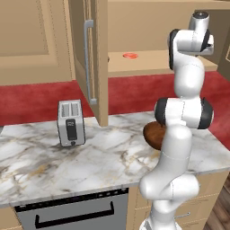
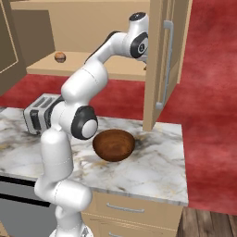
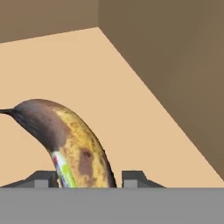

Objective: Open the cabinet. Pick the tangerine and banana from the cabinet and place them into the bowl. Then close the cabinet.

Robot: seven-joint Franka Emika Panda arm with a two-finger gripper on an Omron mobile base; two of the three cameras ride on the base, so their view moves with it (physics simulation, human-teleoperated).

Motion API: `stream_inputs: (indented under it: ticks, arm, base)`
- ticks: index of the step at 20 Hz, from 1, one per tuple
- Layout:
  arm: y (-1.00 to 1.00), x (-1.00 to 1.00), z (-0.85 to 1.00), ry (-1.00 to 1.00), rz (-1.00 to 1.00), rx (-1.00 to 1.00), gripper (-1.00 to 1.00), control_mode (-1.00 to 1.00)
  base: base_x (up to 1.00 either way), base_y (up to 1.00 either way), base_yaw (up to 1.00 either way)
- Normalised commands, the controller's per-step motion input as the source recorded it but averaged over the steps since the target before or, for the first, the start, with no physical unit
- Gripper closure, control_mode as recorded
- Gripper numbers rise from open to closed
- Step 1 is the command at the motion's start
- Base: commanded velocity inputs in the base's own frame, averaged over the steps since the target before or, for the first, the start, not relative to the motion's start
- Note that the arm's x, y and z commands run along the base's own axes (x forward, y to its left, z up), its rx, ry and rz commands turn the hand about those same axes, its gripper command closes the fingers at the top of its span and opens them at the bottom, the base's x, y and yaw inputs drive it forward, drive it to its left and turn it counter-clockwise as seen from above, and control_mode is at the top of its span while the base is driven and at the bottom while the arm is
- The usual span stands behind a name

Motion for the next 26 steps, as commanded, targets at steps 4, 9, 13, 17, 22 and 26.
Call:
stream_inputs:
  ticks: [4,9,13,17,22,26]
  arm:
    - [-0.36,-0.02,-1.0,-0.04,-0.09,0.0,1.0,-1.0]
    - [-0.34,-0.26,-1.0,-0.1,-0.12,0.0,1.0,-1.0]
    - [-0.33,-0.45,-1.0,-0.1,-0.14,0.0,1.0,-1.0]
    - [-0.23,-0.51,-0.98,-0.13,-0.09,-0.01,1.0,-1.0]
    - [-0.06,-0.56,-0.5,-0.1,-0.01,-0.09,1.0,-1.0]
    - [0.0,-0.56,-0.05,-0.02,0.0,-0.17,1.0,-1.0]
  base:
    - [0.0,0.0,0.0]
    - [0.0,0.0,0.0]
    - [0.0,0.0,0.0]
    - [0.0,0.0,0.0]
    - [0.0,0.0,0.0]
    - [0.0,0.0,0.0]
